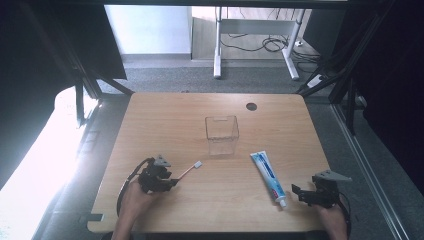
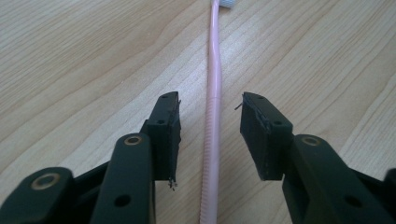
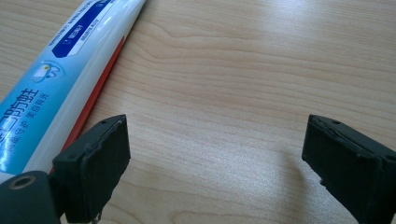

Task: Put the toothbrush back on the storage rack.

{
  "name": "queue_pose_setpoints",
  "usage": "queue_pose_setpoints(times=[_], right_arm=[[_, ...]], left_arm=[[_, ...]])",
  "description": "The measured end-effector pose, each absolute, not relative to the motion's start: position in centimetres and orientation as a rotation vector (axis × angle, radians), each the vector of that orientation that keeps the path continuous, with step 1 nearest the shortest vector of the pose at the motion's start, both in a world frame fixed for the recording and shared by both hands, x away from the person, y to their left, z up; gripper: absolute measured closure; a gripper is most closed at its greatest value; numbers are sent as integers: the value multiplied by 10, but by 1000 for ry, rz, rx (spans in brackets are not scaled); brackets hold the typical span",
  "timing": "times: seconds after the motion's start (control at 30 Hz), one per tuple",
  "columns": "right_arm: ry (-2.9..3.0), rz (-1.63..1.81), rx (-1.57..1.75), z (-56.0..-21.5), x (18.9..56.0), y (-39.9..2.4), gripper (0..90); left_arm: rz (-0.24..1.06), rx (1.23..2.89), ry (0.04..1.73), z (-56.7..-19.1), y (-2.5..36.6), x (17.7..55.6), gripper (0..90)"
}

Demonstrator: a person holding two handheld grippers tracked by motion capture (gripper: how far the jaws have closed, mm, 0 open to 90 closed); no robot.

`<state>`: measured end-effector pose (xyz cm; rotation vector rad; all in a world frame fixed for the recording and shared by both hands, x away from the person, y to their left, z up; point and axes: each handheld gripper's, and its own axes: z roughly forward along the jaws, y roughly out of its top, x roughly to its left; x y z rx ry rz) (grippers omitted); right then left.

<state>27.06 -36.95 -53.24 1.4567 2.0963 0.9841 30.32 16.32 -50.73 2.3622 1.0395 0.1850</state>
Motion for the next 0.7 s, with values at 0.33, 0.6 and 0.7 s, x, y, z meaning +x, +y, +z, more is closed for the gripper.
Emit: queue_pose_setpoints(times=[0.33,0.6,0.7], right_arm=[[2096,985,1456,-532,270,-370,76],[2096,985,1458,-532,270,-370,75],[2094,985,1458,-532,270,-370,75]], left_arm=[[146,2523,999,-503,146,318,655],[107,2651,1003,-496,131,332,693],[77,2690,1009,-494,126,337,710]])
